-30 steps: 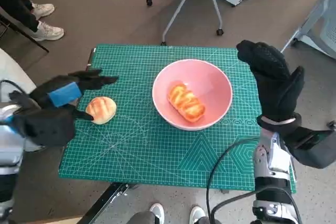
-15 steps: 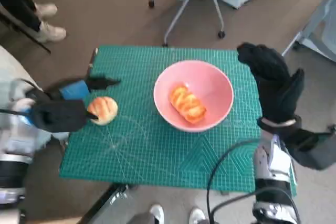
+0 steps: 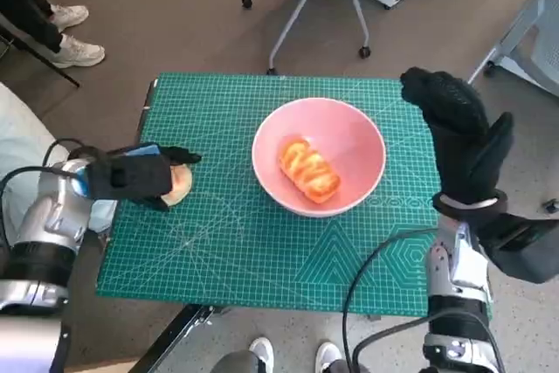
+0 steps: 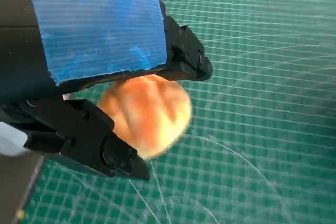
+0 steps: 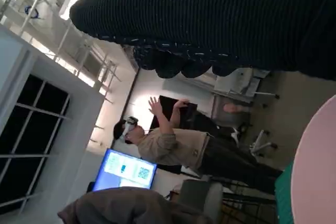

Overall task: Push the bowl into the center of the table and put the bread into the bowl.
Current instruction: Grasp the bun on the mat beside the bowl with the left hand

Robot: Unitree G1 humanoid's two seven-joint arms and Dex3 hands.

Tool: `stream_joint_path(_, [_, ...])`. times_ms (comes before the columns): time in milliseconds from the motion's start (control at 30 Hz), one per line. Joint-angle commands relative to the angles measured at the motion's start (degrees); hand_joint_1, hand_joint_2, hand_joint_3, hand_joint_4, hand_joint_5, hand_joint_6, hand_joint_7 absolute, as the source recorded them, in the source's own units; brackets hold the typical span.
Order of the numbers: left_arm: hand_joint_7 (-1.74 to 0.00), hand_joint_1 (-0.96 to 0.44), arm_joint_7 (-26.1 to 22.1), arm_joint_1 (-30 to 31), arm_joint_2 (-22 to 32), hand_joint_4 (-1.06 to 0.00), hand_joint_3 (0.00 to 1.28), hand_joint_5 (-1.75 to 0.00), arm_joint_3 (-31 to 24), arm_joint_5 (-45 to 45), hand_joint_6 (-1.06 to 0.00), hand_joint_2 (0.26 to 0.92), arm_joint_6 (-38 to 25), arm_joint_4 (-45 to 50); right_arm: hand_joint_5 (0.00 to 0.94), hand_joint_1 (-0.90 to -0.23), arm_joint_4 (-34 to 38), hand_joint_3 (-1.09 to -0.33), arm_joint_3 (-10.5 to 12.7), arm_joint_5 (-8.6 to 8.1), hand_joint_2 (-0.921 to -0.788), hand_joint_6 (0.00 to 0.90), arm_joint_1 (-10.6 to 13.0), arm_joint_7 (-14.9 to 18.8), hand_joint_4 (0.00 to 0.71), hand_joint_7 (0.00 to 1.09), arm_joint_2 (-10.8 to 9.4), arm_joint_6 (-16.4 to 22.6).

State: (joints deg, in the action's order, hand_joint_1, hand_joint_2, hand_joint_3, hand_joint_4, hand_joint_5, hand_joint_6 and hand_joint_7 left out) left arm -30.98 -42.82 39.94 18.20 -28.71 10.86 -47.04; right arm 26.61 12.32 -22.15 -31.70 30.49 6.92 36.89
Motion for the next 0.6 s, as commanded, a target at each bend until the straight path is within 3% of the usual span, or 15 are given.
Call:
stream_joint_path(33, [-0.07, 0.05, 2.9, -1.5, -0.9, -0.66, 0.04, -0.07, 2.6, -3.3, -0.69, 0.875, 0.5, -4.4, 0.003, -0.7, -0.5, -0.732, -0.1, 0.6, -0.921, 0.133, 1.6, -0.7, 0.199, 0.37, 0.2, -0.8])
stream_joint_path(167, [-0.12, 0.06, 4.3, -2.3, -1.2, -0.8, 0.04, -0.12, 3.6, -4.3, -0.79, 0.901, 0.7, -6.5, 0.002, -0.699, -0.8, -0.733, -0.1, 0.78, -0.921, 0.132, 1.8, -1.0, 0.199, 0.37, 0.3, -0.8])
stream_joint_path(267, [-0.89, 0.02, 5.4, -2.3, -0.8, -0.71, 0.09, -0.82, 4.2, -4.8, -0.63, 0.914, 1.5, -6.7, 0.002, -0.699, -0.8, -0.733, -0.1, 0.81, -0.921, 0.133, 1.8, -1.1, 0.199, 0.37, 0.3, -0.8])
stream_joint_path(333, [-1.06, 0.01, 5.8, -2.2, -0.5, -0.69, 0.1, -1.0, 4.2, -4.9, -0.6, 0.917, 2.3, -6.4, 0.002, -0.699, -0.8, -0.733, -0.1, 0.81, -0.921, 0.133, 1.9, -1.1, 0.199, 0.37, 0.3, -0.8])
stream_joint_path(433, [-1.16, 0.0, 5.6, -1.7, 0.4, -0.67, 0.1, -1.13, 3.6, -4.2, -0.59, 0.919, 3.4, -4.7, 0.002, -0.701, -0.7, -0.733, -0.1, 0.69, -0.921, 0.133, 1.9, -1.0, 0.199, 0.37, 0.4, -1.0])
stream_joint_path(600, [-1.2, 0.0, 4.1, 0.0, 2.2, -0.67, 0.09, -1.17, 1.1, -1.5, -0.6, 0.92, 4.9, 1.3, 0.002, -0.703, -1.0, -0.734, -0.1, 0.6, -0.921, 0.133, 2.0, -0.9, 0.199, 0.37, 0.5, -1.2])
